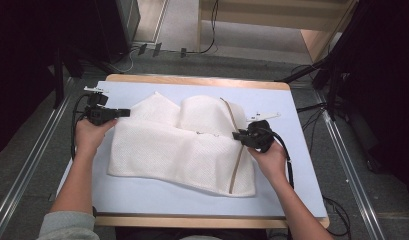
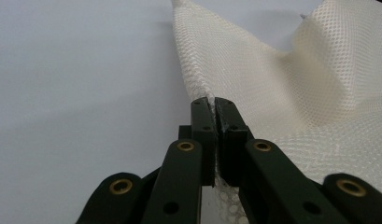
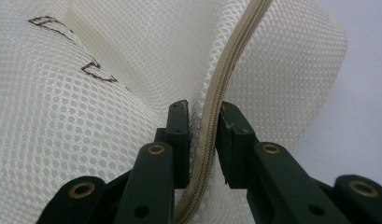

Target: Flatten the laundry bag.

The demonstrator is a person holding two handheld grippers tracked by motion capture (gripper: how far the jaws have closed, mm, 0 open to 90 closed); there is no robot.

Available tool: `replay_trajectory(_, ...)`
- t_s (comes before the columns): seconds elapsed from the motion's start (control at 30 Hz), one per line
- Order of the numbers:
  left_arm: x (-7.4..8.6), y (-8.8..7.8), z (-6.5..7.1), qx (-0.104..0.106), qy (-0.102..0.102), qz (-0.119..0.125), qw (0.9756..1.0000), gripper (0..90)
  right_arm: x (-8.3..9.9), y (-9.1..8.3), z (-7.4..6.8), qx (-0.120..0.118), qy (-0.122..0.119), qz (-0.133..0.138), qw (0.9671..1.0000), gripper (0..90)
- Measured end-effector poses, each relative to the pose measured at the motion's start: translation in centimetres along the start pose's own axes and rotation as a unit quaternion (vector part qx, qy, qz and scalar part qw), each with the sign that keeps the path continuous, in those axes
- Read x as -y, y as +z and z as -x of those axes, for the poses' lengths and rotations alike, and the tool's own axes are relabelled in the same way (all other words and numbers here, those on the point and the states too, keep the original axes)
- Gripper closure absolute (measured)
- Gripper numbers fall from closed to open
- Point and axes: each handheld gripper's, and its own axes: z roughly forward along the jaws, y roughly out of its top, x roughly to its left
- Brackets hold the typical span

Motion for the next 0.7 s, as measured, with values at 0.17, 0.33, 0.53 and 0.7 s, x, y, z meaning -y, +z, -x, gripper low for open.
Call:
replay_trajectory(0.17, 0.7, -0.5, -0.3, -0.008, -0.006, -0.007, 0.9999, 88.7, -0.3, 0.7, -0.3, -0.007, -0.001, -0.001, 1.0000, 64.1)
replay_trajectory(0.33, 1.5, -0.8, -1.0, -0.018, -0.009, -0.013, 0.9997, 87.8, -0.8, -0.2, 0.4, -0.016, 0.009, 0.029, 0.9994, 55.1)
replay_trajectory(0.53, 2.1, -1.5, -1.4, -0.029, -0.014, -0.003, 0.9995, 87.7, -1.0, -0.6, 1.8, 0.008, 0.022, 0.039, 0.9990, 57.2)
replay_trajectory(0.7, 2.6, -1.6, -1.7, -0.031, -0.020, -0.006, 0.9993, 87.6, -1.1, 0.2, 3.0, 0.025, 0.040, 0.035, 0.9983, 58.5)
